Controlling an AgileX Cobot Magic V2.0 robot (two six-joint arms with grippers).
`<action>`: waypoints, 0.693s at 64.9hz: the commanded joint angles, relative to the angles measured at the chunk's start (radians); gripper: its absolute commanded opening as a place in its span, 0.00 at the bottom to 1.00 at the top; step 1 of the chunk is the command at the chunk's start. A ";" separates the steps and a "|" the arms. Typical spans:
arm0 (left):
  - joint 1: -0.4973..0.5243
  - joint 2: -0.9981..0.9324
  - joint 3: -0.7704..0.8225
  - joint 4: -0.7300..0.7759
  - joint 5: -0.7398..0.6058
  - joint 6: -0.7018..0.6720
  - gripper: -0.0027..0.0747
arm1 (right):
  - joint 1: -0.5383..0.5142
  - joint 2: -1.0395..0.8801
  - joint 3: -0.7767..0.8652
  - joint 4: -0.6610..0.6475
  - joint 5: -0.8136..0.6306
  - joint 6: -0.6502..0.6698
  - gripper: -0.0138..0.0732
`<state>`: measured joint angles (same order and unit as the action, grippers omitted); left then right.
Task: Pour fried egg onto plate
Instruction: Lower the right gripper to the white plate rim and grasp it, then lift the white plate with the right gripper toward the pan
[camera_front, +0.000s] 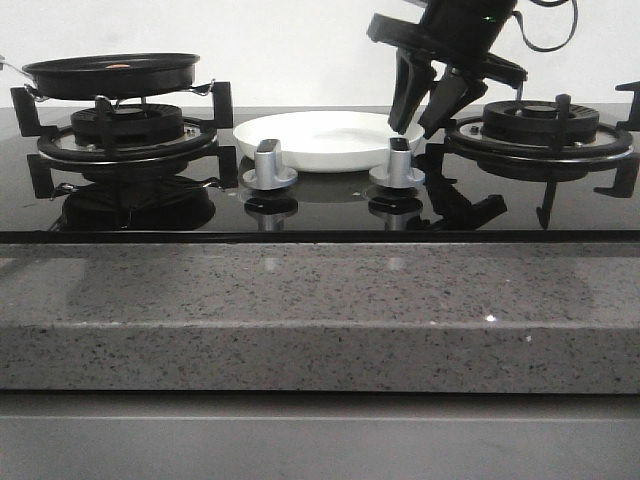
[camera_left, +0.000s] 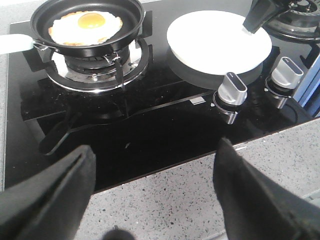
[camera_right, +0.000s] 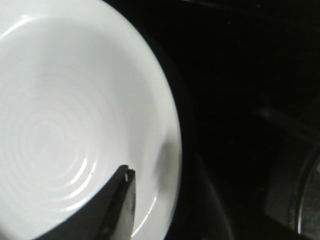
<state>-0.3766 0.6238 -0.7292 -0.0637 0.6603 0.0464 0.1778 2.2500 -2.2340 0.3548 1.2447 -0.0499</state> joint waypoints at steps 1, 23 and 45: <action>-0.008 0.007 -0.036 -0.006 -0.082 0.003 0.67 | -0.004 -0.058 -0.026 0.028 0.089 0.000 0.51; -0.008 0.007 -0.036 -0.006 -0.082 0.003 0.67 | -0.004 -0.052 -0.026 0.028 0.090 0.001 0.51; -0.008 0.007 -0.036 -0.006 -0.082 0.003 0.67 | -0.004 -0.036 -0.026 0.030 0.090 0.002 0.40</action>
<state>-0.3766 0.6238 -0.7292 -0.0637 0.6603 0.0464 0.1778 2.2674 -2.2340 0.3572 1.2427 -0.0458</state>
